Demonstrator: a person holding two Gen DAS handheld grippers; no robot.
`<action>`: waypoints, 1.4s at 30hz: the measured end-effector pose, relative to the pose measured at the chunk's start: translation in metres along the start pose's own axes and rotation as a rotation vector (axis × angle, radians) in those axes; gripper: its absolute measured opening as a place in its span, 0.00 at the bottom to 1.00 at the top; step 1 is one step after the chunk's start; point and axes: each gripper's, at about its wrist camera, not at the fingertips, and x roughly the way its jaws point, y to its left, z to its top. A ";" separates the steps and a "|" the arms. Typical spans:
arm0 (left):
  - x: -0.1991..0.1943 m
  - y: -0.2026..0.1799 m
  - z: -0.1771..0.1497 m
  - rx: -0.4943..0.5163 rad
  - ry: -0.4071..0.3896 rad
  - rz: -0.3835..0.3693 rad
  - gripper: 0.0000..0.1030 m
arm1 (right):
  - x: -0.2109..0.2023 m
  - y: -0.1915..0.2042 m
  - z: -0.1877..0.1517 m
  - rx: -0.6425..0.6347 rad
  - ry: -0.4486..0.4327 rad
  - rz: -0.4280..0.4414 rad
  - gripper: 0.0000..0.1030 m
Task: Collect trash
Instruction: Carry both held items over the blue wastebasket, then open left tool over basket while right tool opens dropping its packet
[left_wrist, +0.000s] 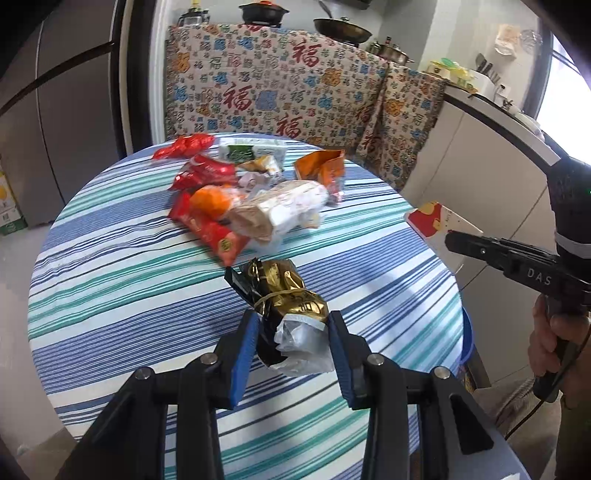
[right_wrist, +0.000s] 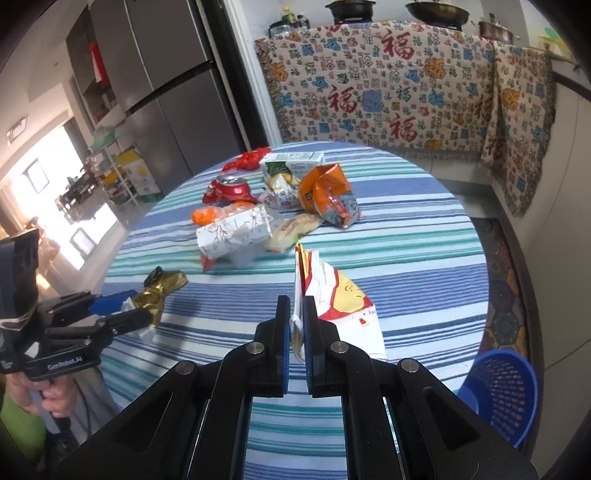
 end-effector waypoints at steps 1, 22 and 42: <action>0.000 -0.006 0.001 0.009 0.000 -0.008 0.38 | -0.003 -0.003 -0.001 0.005 -0.003 -0.006 0.05; 0.056 -0.198 0.043 0.249 0.052 -0.296 0.38 | -0.117 -0.155 -0.038 0.230 -0.062 -0.272 0.05; 0.234 -0.361 0.008 0.374 0.289 -0.340 0.38 | -0.073 -0.345 -0.128 0.702 0.100 -0.209 0.07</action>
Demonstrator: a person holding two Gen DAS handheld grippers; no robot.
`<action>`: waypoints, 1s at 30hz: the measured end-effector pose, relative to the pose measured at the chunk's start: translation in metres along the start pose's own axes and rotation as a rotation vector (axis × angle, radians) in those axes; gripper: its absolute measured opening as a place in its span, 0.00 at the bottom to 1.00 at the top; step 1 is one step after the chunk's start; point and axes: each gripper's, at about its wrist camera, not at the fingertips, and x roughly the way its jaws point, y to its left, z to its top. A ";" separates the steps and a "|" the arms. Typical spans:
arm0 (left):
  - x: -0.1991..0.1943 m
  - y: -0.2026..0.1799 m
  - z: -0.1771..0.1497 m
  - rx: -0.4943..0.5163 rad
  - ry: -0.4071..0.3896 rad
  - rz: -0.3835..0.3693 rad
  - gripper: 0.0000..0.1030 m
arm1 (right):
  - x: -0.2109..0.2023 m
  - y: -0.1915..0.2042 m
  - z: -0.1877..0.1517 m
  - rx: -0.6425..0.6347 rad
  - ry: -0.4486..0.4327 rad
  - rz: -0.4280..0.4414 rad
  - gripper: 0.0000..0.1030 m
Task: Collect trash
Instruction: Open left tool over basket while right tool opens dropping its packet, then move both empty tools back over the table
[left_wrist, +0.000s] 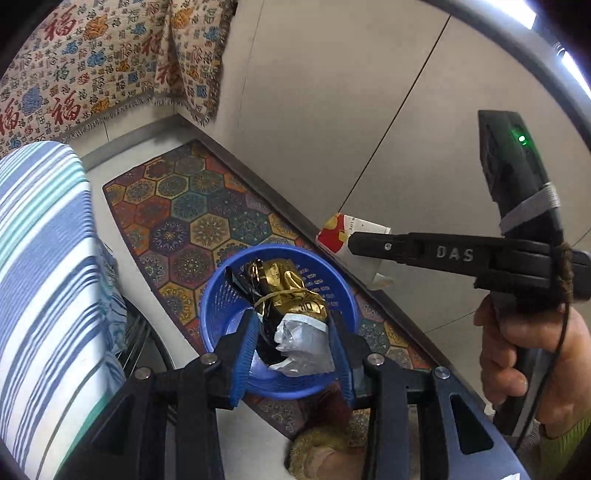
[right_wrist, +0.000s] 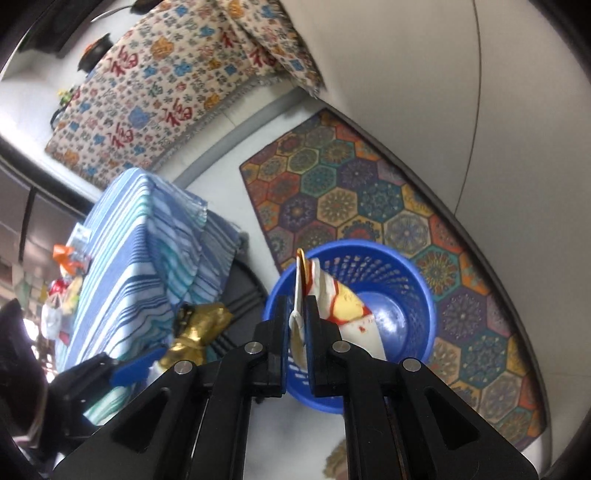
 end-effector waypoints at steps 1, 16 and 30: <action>0.008 -0.001 0.000 0.006 0.010 0.008 0.38 | 0.003 -0.005 0.001 0.015 0.008 0.009 0.07; 0.091 -0.002 -0.001 0.078 0.116 0.083 0.55 | 0.014 -0.029 0.015 0.069 0.018 0.016 0.38; -0.061 0.006 -0.020 -0.005 -0.171 0.093 0.55 | -0.077 0.035 0.006 -0.164 -0.348 -0.112 0.65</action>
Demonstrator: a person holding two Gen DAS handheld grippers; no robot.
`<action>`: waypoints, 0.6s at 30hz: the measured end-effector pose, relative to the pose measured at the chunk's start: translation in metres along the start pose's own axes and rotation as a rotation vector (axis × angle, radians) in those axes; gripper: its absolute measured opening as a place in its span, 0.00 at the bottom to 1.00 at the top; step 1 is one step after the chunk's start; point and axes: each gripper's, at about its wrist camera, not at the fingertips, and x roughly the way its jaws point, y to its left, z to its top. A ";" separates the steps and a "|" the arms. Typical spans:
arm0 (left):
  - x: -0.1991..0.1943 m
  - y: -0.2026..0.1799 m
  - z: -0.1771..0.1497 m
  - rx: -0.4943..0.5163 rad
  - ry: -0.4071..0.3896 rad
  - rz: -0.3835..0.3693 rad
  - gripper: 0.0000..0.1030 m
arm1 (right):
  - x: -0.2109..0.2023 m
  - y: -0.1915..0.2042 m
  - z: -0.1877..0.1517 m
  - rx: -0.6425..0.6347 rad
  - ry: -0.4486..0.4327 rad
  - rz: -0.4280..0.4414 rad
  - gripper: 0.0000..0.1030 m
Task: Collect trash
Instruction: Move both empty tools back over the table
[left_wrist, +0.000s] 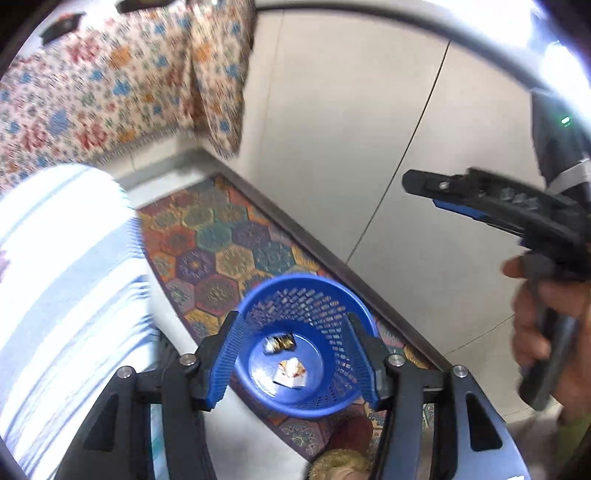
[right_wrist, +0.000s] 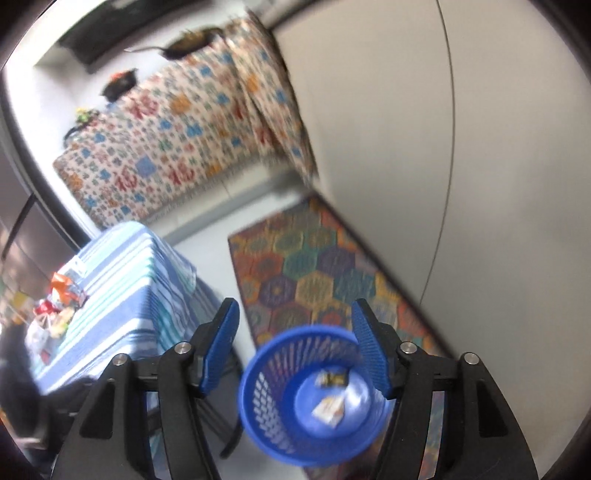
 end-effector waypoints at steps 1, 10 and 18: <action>-0.017 0.003 -0.003 0.002 -0.018 0.008 0.58 | -0.008 0.009 0.000 -0.024 -0.033 -0.001 0.66; -0.120 0.097 -0.066 -0.070 -0.028 0.245 0.60 | -0.034 0.096 -0.006 -0.215 -0.180 0.045 0.80; -0.159 0.214 -0.126 -0.291 0.007 0.447 0.60 | -0.018 0.224 -0.044 -0.402 -0.079 0.242 0.83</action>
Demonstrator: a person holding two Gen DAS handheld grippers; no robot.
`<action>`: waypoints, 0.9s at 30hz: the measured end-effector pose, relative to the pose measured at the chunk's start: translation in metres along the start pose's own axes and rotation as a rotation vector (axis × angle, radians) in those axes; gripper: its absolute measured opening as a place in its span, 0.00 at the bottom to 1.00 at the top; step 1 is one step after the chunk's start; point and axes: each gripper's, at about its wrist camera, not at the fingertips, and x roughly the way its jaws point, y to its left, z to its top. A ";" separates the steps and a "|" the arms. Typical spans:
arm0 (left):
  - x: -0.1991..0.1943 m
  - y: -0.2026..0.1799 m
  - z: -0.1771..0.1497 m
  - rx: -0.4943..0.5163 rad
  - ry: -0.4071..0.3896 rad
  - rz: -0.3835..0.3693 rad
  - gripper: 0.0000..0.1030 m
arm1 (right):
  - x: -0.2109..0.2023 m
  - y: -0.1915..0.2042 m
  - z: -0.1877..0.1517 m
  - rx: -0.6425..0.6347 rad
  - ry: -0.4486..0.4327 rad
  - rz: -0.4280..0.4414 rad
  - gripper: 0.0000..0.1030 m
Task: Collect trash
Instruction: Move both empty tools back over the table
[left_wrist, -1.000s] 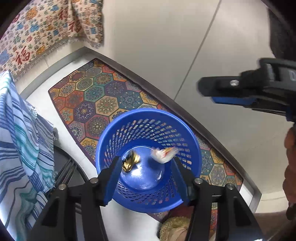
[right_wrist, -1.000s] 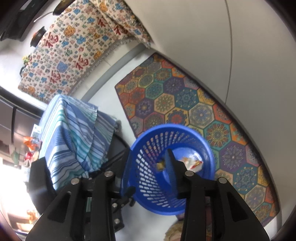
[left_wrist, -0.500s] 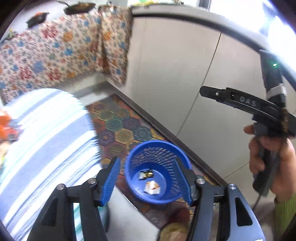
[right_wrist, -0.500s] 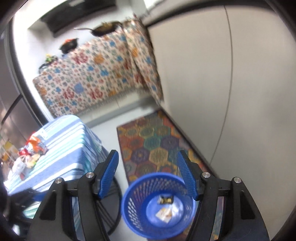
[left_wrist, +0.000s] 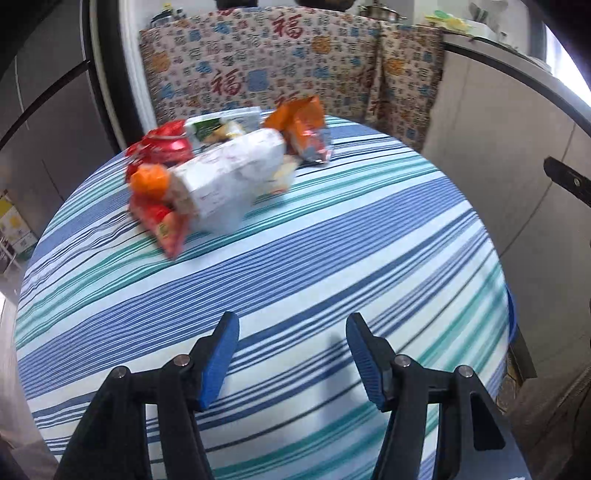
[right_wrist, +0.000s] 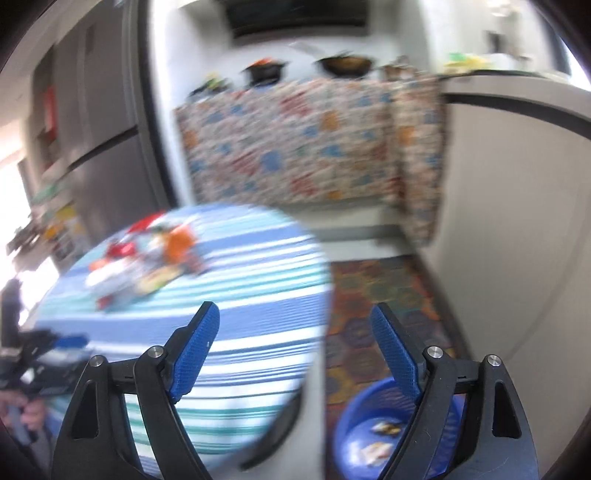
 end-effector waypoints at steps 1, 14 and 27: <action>0.003 0.009 -0.002 -0.010 0.008 0.014 0.60 | 0.009 0.019 -0.003 -0.023 0.033 0.027 0.83; 0.021 0.088 -0.001 -0.114 0.014 0.097 0.75 | 0.100 0.139 -0.041 -0.199 0.271 0.103 0.83; -0.003 0.129 0.028 -0.280 -0.104 0.041 0.78 | 0.113 0.151 -0.054 -0.226 0.313 0.134 0.84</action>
